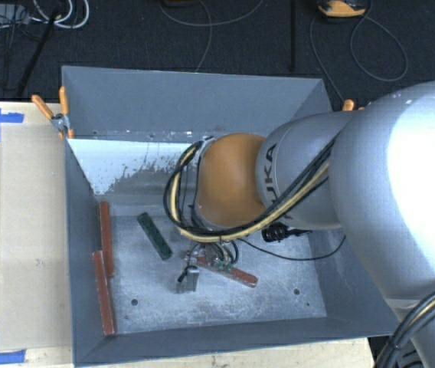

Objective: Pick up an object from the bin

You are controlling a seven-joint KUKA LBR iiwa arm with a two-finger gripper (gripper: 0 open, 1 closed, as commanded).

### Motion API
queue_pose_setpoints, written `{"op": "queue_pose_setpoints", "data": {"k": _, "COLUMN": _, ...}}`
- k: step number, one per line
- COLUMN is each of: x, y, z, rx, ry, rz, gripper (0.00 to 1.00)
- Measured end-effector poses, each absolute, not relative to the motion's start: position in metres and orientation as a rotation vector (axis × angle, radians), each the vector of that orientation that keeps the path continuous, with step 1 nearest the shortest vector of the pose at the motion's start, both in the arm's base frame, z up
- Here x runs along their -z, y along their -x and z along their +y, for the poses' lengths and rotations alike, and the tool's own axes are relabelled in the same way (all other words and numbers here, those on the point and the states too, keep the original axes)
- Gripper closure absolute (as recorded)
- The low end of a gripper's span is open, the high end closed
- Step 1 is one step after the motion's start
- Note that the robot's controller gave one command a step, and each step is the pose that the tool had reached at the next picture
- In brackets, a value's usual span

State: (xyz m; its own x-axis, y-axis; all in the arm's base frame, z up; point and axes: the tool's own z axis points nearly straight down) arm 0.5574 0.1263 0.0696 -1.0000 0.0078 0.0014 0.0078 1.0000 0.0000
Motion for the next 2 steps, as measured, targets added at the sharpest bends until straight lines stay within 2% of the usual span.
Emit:
{"op": "queue_pose_setpoints", "data": {"k": 1, "x": -0.0700, "y": -0.6022, "z": 0.0774, "rx": -0.002, "ry": 0.246, "rz": -3.135, "gripper": 0.00}}
{"op": "queue_pose_setpoints", "data": {"k": 2, "x": -0.0703, "y": -0.6020, "z": 0.0785, "rx": 0.001, "ry": 0.247, "rz": -3.134, "gripper": 1.00}}
